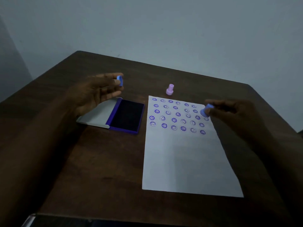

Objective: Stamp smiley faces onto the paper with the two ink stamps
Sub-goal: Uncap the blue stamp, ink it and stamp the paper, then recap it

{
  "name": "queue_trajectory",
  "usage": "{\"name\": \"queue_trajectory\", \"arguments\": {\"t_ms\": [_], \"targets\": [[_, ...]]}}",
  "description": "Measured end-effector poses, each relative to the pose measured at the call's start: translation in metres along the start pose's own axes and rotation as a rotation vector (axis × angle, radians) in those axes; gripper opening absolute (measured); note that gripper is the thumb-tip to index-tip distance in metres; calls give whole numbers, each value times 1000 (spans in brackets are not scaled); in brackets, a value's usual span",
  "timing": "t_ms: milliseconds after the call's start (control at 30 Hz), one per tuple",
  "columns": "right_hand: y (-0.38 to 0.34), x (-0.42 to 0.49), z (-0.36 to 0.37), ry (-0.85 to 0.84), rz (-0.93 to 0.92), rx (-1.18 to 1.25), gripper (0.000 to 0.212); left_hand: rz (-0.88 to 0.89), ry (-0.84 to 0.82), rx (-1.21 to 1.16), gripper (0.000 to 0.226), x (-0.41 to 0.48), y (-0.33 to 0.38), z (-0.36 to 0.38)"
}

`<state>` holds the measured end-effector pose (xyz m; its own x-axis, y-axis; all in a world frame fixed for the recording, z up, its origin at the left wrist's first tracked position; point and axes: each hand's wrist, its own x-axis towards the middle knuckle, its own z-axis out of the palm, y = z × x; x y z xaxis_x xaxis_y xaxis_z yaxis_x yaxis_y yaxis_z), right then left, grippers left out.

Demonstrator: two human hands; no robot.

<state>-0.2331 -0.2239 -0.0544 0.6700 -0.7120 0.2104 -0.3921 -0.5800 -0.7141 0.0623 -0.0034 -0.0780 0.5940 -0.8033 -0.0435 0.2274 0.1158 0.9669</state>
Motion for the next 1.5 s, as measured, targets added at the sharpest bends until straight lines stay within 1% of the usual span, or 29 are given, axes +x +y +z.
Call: {"name": "queue_trajectory", "arguments": {"t_ms": [167, 300, 500, 600, 800, 1033, 1067, 1100, 1167, 1233, 1300, 1400, 1433, 1500], "targets": [[25, -19, -3, 51, 48, -79, 36, -1, -34, 14, 27, 2, -3, 3], [35, -26, 1, 114, 79, -86, 31, 5, -29, 15, 42, 4, -5, 0], [40, -28, 6, 141, 45, -133, 36, 3, -34, 19, 42, 6, -7, 0], [41, -28, 6, 141, 50, -152, 36, 7, -50, 22, 51, 5, -7, 0], [45, -29, 4, 157, 68, -154, 35, -8, -27, 27, 42, 5, -6, 3], [45, -31, 6, 131, 41, -182, 32, -18, -17, 25, 28, 2, -6, 3], [45, -31, 6, 126, 40, -182, 32, -11, -26, 25, 29, 2, -6, 3], [45, -31, 6, 121, 39, -184, 31, -5, -40, 28, 37, 2, -5, 2], [45, -32, 6, 113, 31, -197, 30, -6, -54, 53, 61, 2, -6, -1], [43, -32, 6, 100, 32, -214, 28, 3, -61, 66, 70, 3, -8, -4], [41, -32, 6, 83, 42, -256, 26, 9, -66, 66, 70, 3, -8, -3], [35, -30, 6, 57, 64, -303, 25, 5, -62, 61, 54, 4, -9, -1], [32, -28, 6, 37, 79, -309, 24, -2, -59, 66, 52, 4, -9, 0], [28, -24, 3, -16, 110, -302, 23, 6, -74, 83, 61, 4, -9, -1]]}}
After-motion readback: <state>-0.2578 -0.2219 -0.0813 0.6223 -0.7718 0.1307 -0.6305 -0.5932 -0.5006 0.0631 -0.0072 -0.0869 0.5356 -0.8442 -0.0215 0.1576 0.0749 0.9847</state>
